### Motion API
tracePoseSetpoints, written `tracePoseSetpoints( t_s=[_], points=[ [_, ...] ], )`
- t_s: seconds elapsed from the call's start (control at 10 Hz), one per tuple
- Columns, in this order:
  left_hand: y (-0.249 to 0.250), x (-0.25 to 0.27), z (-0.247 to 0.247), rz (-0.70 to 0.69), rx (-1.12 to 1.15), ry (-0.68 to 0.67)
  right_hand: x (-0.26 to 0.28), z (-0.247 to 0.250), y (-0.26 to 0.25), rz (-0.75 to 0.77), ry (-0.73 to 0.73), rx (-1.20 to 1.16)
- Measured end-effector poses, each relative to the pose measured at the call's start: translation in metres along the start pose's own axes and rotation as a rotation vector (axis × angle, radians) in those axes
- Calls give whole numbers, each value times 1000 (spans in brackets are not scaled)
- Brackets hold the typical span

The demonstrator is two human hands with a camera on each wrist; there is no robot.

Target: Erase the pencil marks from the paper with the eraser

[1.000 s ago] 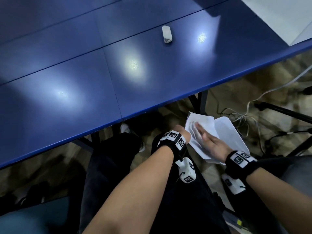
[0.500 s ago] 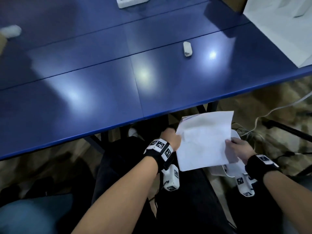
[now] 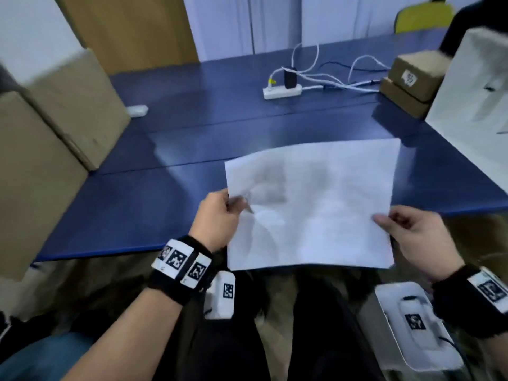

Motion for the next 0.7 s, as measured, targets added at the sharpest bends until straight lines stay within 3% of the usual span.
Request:
tracePoseSetpoints(
  t_s=[0.1,0.2,0.3,0.4,0.6,0.7],
  points=[
    [10,-58,35,11,69,75,-52,0,-59,81,51,78],
    [0,-119,60,84,108,168,-117,-24,-88,30,-34,25],
    [-13,-164,62,173,29,227,-178,-55,-86,-48,-116,109],
    [-25,-195,52,240,-127,181,-216,-78,-80,-135,-138,200],
    [-64,-230,42,396,-267,62,-247,-96,-75,-179,-216,449],
    [-71,-233,56,414,-219,152,-250,-90,-72,-224,-197,426]
  ],
)
Point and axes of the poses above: each hand's wrist, its own x-axis away from the middle knuckle, its own z-axis out of the back of the hand, y = z × x, the point moved 5 cm from there along -x, towards the middle knuckle, and after that the axes turned 14 degrees about x, right-handed, at the moved point
